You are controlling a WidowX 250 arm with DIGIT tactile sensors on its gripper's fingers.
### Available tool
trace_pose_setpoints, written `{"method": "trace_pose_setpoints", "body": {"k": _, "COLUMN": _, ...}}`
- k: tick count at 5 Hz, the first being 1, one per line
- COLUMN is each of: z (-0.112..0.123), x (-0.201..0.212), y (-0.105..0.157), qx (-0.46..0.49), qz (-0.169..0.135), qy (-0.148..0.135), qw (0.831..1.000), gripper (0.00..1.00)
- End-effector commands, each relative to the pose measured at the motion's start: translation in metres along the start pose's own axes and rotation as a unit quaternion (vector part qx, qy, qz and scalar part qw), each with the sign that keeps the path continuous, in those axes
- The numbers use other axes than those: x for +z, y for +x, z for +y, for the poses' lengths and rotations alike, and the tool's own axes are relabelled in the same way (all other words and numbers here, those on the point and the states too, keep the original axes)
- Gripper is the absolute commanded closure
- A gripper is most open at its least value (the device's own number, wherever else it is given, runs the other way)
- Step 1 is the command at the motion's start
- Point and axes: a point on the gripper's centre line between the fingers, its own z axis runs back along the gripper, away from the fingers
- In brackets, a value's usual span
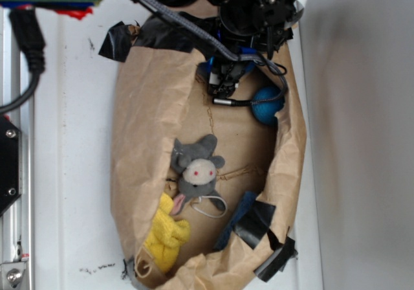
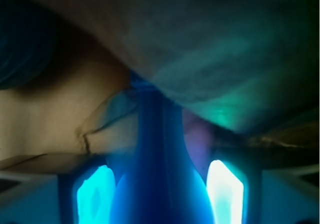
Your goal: Grab the blue bottle.
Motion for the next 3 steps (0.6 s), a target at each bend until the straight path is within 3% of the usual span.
{"method": "trace_pose_setpoints", "body": {"k": 1, "z": -0.056, "x": 0.068, "y": -0.019, "qx": -0.035, "qz": -0.051, "qy": -0.011, "qw": 0.998, "gripper": 1.0}}
{"method": "trace_pose_setpoints", "body": {"k": 2, "z": -0.092, "x": 0.104, "y": -0.026, "qx": -0.043, "qz": -0.051, "qy": -0.024, "qw": 0.997, "gripper": 1.0}}
{"method": "trace_pose_setpoints", "body": {"k": 3, "z": -0.107, "x": 0.126, "y": -0.02, "qx": -0.032, "qz": -0.053, "qy": -0.029, "qw": 0.998, "gripper": 1.0}}
